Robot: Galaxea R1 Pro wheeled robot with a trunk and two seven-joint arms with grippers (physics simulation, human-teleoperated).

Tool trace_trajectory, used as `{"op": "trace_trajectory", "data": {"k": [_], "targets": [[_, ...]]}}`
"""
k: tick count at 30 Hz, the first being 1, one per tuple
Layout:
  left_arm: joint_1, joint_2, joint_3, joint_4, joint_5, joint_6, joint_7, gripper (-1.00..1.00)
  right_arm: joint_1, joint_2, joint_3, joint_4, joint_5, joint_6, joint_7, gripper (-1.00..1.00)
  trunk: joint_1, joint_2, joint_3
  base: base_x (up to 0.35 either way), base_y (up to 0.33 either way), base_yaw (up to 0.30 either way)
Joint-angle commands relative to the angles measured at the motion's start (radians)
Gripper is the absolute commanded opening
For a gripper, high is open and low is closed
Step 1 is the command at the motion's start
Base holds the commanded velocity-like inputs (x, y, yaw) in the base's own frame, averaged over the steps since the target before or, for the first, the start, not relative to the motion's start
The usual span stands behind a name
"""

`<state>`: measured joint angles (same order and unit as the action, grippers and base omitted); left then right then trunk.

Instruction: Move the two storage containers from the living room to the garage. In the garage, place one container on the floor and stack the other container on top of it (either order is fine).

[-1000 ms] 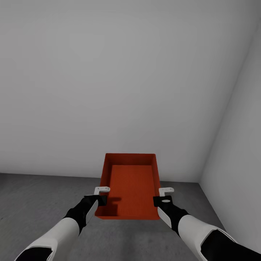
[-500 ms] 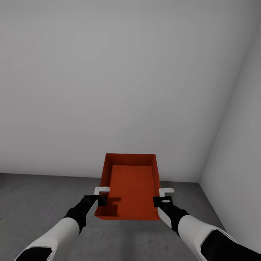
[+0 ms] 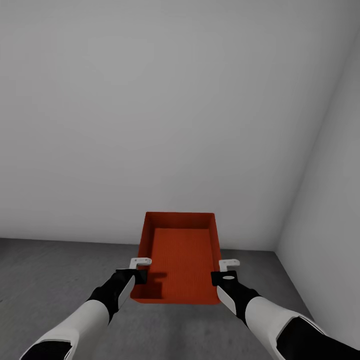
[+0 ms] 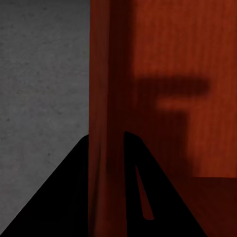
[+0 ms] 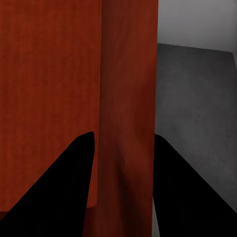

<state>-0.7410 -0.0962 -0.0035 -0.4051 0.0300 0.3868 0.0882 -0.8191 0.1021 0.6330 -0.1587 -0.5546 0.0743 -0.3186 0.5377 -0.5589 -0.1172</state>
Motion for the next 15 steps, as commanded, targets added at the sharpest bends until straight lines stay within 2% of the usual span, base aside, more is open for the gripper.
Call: {"op": "trace_trajectory", "data": {"k": [1,15], "targets": [[0.000,-0.008,0.002,0.002,0.010,0.006,0.008,-1.00,-0.002,0.000,-0.019,-0.004,0.032,0.003,-0.016,-1.00,0.004,-0.009,-0.006,0.000,0.000,0.000],[0.000,-0.008,0.002,0.002,0.010,0.006,0.007,-1.00,-0.002,0.001,-0.019,-0.004,0.030,0.004,-0.016,-1.00,0.058,-0.107,-0.073,0.000,0.000,0.000]]}}
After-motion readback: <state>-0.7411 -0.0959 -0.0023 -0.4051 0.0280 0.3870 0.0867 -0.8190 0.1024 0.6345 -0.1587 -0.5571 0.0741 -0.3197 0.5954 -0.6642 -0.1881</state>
